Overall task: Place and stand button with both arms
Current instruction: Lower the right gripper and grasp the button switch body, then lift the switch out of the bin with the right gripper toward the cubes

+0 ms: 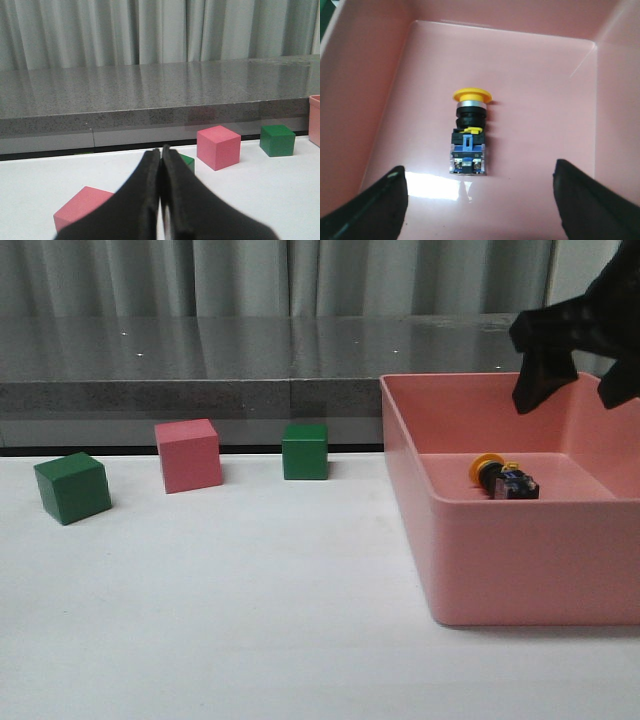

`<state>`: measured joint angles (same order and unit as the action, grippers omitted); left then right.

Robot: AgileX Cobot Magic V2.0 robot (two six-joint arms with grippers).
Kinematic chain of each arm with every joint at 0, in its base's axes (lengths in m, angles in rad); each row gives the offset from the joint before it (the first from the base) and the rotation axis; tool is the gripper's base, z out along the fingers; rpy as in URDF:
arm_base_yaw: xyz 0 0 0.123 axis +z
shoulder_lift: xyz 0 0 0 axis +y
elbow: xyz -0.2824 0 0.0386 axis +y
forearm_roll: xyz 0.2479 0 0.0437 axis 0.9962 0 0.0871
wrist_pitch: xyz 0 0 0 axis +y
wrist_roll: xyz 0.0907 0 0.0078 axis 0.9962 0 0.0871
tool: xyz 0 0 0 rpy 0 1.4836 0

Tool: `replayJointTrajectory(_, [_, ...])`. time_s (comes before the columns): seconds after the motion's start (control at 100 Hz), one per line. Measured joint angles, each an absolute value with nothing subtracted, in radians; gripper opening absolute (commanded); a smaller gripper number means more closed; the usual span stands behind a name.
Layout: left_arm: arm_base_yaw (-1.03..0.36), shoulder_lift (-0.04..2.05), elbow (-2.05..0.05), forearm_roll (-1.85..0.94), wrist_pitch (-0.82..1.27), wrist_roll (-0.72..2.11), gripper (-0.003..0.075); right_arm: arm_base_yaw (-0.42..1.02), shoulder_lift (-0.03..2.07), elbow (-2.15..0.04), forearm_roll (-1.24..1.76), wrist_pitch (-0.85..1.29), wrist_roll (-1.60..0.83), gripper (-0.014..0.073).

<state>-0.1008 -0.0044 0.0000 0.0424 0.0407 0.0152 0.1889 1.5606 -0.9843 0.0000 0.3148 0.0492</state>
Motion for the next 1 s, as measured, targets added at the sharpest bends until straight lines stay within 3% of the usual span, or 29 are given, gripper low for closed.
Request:
replayJointTrajectory(0.52, [-0.101,-0.004,0.0,0.042,0.041,0.015,-0.002,0.195,1.816,-1.054,0.0,0.213,0.037,0.0599])
replayJointTrajectory(0.59, [-0.101,-0.004,0.0,0.042,0.041,0.015,-0.002,0.195,1.841,-1.065,0.0,0.213,0.037,0.0528])
replayJointTrajectory(0.83, [-0.101,-0.004,0.0,0.042,0.041,0.015,-0.0019,0.195,1.876,-1.077,0.0,0.235,0.037,0.014])
replayJointTrajectory(1.0, [-0.101,-0.004,0.0,0.042,0.041,0.015,-0.002,0.195,1.863,-1.141,0.0,0.352,0.037,0.0064])
